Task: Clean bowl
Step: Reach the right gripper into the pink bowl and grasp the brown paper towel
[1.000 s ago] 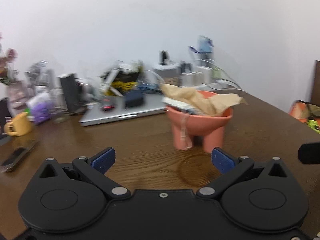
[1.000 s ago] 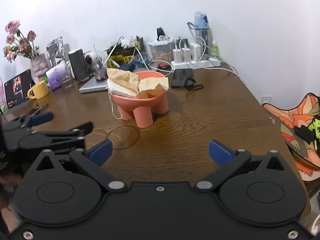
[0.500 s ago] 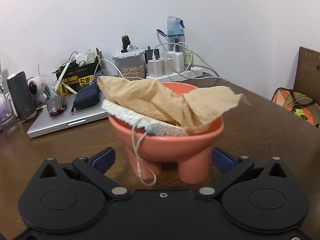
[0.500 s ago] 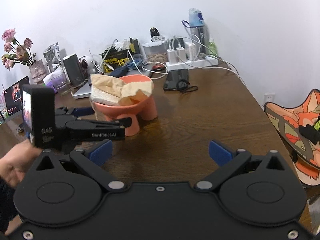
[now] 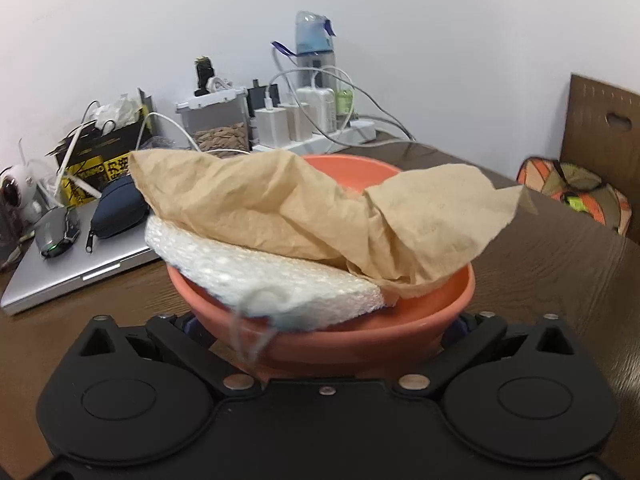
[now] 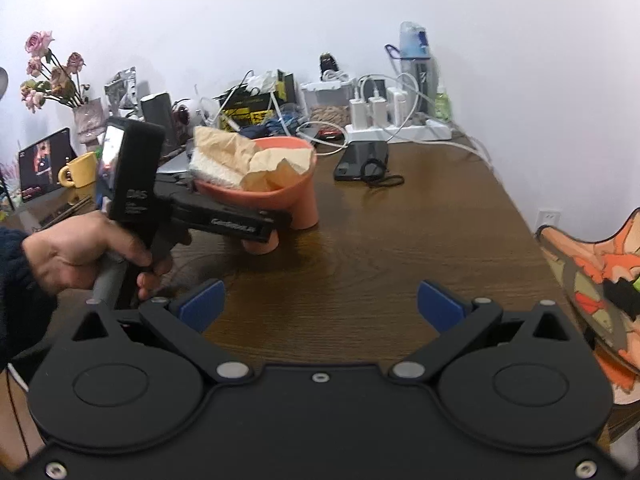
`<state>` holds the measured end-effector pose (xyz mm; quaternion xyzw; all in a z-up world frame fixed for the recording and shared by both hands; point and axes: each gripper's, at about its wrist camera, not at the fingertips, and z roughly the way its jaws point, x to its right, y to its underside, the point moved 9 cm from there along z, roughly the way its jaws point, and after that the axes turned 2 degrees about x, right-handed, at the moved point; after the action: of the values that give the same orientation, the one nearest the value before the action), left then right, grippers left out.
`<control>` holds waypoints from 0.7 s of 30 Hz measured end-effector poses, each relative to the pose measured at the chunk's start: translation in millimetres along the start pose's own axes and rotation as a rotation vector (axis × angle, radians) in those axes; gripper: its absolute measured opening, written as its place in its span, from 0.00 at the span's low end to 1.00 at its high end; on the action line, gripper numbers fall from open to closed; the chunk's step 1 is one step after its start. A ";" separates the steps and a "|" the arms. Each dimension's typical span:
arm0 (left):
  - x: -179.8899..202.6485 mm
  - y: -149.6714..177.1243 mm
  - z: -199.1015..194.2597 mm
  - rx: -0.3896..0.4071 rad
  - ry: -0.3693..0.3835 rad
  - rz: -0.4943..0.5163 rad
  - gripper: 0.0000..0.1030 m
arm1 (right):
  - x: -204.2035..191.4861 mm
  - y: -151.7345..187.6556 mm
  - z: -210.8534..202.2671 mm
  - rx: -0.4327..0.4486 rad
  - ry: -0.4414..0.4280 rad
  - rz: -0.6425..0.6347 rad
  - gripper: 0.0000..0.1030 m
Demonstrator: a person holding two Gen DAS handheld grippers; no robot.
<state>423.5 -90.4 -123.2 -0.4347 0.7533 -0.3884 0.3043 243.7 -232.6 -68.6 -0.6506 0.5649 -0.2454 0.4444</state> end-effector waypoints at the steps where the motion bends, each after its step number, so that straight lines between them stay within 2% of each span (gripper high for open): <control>1: 0.5 -0.7 1.1 0.002 0.011 0.007 0.97 | -1.8 -1.2 -1.1 0.005 -0.012 0.010 1.00; 4: -1.5 1.4 -0.3 0.009 0.069 0.050 0.97 | -7.2 -6.9 -4.8 0.042 -0.032 0.010 1.00; 10: -1.0 18.6 -27.8 0.030 0.155 0.111 0.97 | -14.1 -18.2 -3.9 0.037 -0.051 0.008 1.00; 12: -1.0 25.2 -37.8 0.034 0.183 0.127 0.97 | -22.1 -22.1 -4.1 0.054 -0.111 -0.013 1.00; 15: -0.1 36.4 -55.1 0.041 0.230 0.154 0.97 | -40.7 -31.4 -8.0 0.129 -0.245 -0.084 1.00; 17: 3.1 45.5 -69.6 0.049 0.286 0.186 0.97 | -61.1 -38.5 -11.8 0.194 -0.294 -0.234 1.00; 21: 9.0 55.2 -84.9 0.059 0.357 0.227 0.97 | -96.7 -47.5 5.9 0.076 -0.363 -0.433 1.00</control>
<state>328.9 -53.5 -127.6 -0.2623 0.8277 -0.4445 0.2204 249.7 -140.2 -13.2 -0.7722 0.3143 -0.2354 0.4995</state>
